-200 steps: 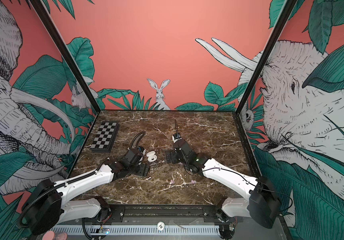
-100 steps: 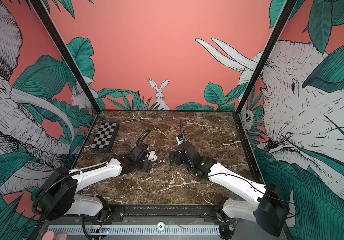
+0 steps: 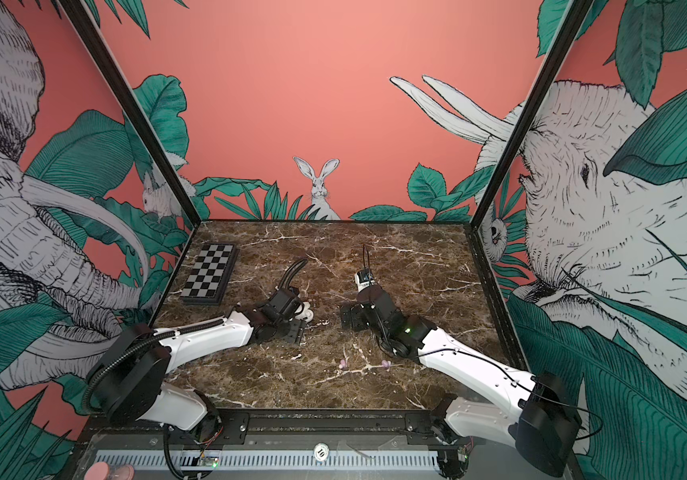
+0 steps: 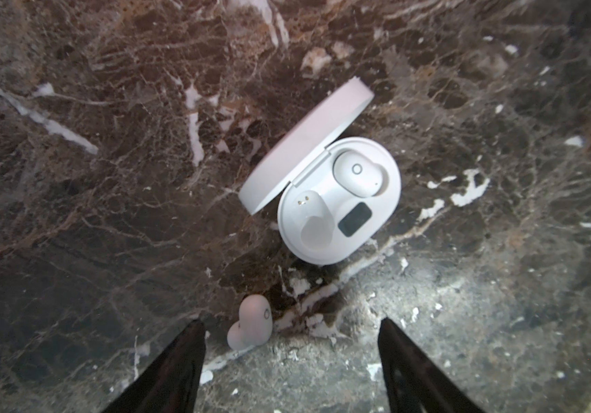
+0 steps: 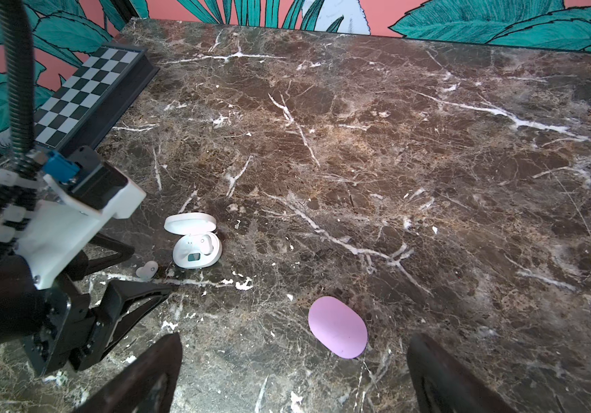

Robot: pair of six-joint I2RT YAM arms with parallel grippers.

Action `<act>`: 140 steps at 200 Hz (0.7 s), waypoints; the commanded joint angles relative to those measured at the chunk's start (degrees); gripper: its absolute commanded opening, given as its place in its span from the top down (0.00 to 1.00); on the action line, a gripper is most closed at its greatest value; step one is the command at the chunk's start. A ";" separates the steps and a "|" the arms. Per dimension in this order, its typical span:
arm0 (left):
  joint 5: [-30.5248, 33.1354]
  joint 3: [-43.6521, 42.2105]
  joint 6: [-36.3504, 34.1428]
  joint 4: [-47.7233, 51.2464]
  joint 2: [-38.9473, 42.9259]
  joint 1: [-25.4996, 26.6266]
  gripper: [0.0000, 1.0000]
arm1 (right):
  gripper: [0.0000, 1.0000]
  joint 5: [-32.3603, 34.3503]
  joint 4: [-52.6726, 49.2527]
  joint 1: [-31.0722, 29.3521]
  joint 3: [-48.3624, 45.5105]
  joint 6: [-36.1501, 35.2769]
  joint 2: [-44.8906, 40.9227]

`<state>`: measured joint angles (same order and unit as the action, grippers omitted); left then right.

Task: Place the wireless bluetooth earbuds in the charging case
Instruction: 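Move the left gripper over the loose white earbud while the right gripper draws back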

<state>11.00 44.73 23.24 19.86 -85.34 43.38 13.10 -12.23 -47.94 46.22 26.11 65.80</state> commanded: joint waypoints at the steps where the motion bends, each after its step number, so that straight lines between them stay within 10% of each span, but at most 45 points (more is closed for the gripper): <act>1: 0.39 1.35 -0.57 1.00 -0.08 0.25 0.23 | 0.03 1.14 1.85 0.35 -0.16 -0.79 -1.02; 140: -2.38 2.48 0.02 2.65 -3.17 -0.13 0.29 | 0.05 1.31 0.33 0.40 1.45 -1.63 -3.06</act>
<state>8.78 46.78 22.44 21.10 -89.03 43.35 13.23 -11.86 -47.92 46.24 25.26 64.16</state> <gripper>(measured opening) 0.711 0.951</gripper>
